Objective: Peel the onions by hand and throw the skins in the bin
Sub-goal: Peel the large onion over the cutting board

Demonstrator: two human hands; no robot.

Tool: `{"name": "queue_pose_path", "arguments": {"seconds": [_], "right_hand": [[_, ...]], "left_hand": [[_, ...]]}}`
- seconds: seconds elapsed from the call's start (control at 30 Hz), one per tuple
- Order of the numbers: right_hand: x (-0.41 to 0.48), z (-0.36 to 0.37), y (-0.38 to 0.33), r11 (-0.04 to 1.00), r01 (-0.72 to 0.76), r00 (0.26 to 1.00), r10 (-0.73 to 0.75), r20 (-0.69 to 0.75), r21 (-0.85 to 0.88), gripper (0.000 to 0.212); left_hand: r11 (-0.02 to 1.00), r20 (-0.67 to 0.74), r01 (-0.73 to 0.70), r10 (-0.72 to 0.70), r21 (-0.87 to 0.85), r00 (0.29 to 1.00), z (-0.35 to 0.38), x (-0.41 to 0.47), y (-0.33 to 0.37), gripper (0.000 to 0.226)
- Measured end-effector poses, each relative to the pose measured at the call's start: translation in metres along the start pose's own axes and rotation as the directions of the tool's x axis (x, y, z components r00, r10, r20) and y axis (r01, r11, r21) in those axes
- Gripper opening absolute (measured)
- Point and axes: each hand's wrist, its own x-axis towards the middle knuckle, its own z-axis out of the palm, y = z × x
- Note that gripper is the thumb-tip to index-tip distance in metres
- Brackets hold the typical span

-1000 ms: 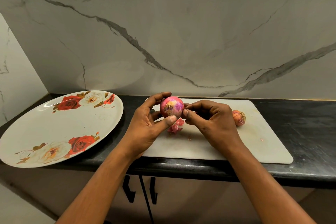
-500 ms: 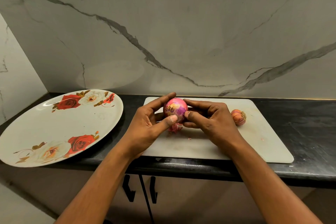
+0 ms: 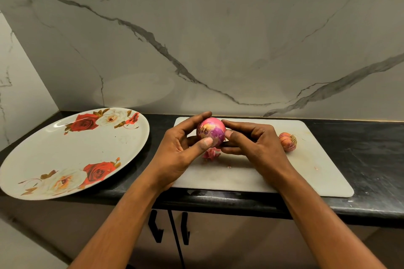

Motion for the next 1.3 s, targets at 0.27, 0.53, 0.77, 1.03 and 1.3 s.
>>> {"name": "queue_pose_path", "arguments": {"seconds": [0.27, 0.53, 0.77, 1.03, 1.3], "right_hand": [[0.000, 0.000, 0.002, 0.993, 0.070, 0.997, -0.073, -0.018, -0.100, 0.042], [0.001, 0.000, 0.004, 0.985, 0.135, 0.991, -0.135, 0.003, -0.105, 0.013], [0.001, 0.002, 0.004, 0.990, 0.110, 0.994, -0.110, 0.003, -0.090, 0.011], [0.003, 0.001, 0.007, 0.995, 0.077, 0.991, -0.084, -0.105, -0.070, 0.005], [0.005, -0.002, 0.016, 0.969, 0.107, 0.987, -0.130, -0.095, -0.221, 0.023]], "left_hand": [[1.000, -0.050, 0.021, -0.021, 0.008, 0.999, -0.002, 0.002, -0.002, 0.060], [0.999, -0.053, 0.039, -0.039, -0.009, 0.998, 0.000, 0.003, 0.000, 0.059], [0.999, -0.069, 0.034, -0.033, 0.014, 0.997, 0.000, 0.003, -0.002, 0.060], [0.995, -0.066, 0.055, -0.061, -0.087, 0.996, -0.003, 0.003, -0.003, 0.056], [0.998, -0.051, 0.040, -0.042, -0.049, 0.998, -0.002, 0.003, -0.004, 0.061]]}}
